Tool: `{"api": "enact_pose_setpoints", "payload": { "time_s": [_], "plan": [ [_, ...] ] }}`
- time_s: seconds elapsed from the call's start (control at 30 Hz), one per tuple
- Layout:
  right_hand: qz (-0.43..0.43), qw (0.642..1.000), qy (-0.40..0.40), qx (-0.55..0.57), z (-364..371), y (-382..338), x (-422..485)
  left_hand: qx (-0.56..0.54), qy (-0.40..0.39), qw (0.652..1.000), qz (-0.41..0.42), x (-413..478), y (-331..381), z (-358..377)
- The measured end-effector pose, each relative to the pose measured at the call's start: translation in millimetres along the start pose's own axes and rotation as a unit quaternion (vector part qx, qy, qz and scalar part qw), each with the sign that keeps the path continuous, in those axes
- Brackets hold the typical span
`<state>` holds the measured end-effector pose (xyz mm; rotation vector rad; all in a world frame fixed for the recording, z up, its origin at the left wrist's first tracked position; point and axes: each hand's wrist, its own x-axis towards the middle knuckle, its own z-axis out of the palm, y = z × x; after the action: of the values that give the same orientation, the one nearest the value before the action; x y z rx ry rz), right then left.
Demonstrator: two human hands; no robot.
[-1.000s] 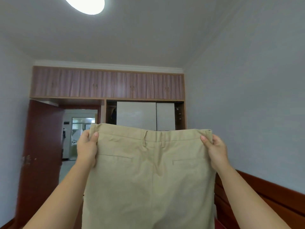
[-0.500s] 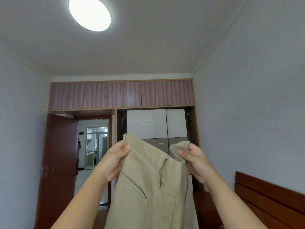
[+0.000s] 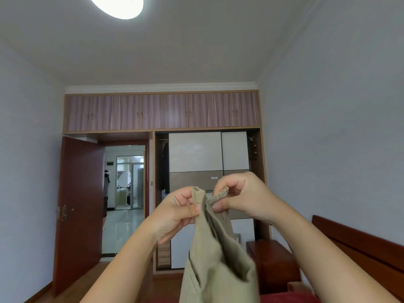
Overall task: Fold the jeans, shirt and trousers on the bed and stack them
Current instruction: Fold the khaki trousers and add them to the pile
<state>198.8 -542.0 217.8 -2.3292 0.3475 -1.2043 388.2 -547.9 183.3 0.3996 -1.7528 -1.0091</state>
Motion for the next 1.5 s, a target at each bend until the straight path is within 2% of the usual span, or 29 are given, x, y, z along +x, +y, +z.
{"api": "enact_pose_setpoints", "payload": {
  "time_s": [0.1,0.23,0.33,0.43,0.53,0.67,0.93,1.07,1.2,1.27,1.33,1.4,1.5],
  "plan": [
    [-0.023,0.998,-0.017,-0.049,2,-4,-2,0.004,-0.009,1.0,0.016,2,0,7],
    [-0.062,0.997,-0.002,-0.048,3,0,-5,-0.016,-0.041,0.999,0.03,0,4,11],
    [-0.085,0.996,0.001,-0.025,1,6,-7,0.067,-0.057,0.995,0.042,3,5,14],
    [-0.102,0.995,0.004,0.017,1,9,-9,0.116,-0.009,0.993,0.014,5,9,20],
    [-0.118,0.992,0.005,0.045,0,10,-12,0.071,-0.026,0.995,0.06,0,3,25],
    [-0.14,0.989,0.002,0.053,-1,10,-16,0.042,-0.007,0.998,0.049,-3,1,33],
    [-0.115,0.993,0.019,0.004,-3,13,-26,0.027,-0.057,0.998,0.012,-6,4,40],
    [-0.096,0.989,0.049,-0.099,-6,17,-27,0.041,-0.074,0.996,0.025,-5,-2,37],
    [-0.05,0.987,0.089,-0.121,-10,24,-27,0.045,-0.011,0.999,0.02,-1,-7,30],
    [-0.004,0.996,0.083,-0.017,-18,27,-31,0.054,0.047,0.997,0.017,2,-7,31],
    [0.07,0.99,0.053,0.112,-31,32,-40,0.091,0.121,0.988,0.009,4,-10,30],
    [0.15,0.977,0.028,0.149,-42,34,-52,0.123,0.191,0.974,0.004,5,-11,30],
    [0.23,0.947,0.065,0.212,-50,41,-71,0.141,0.296,0.945,0.006,3,-14,23]
  ]
}}
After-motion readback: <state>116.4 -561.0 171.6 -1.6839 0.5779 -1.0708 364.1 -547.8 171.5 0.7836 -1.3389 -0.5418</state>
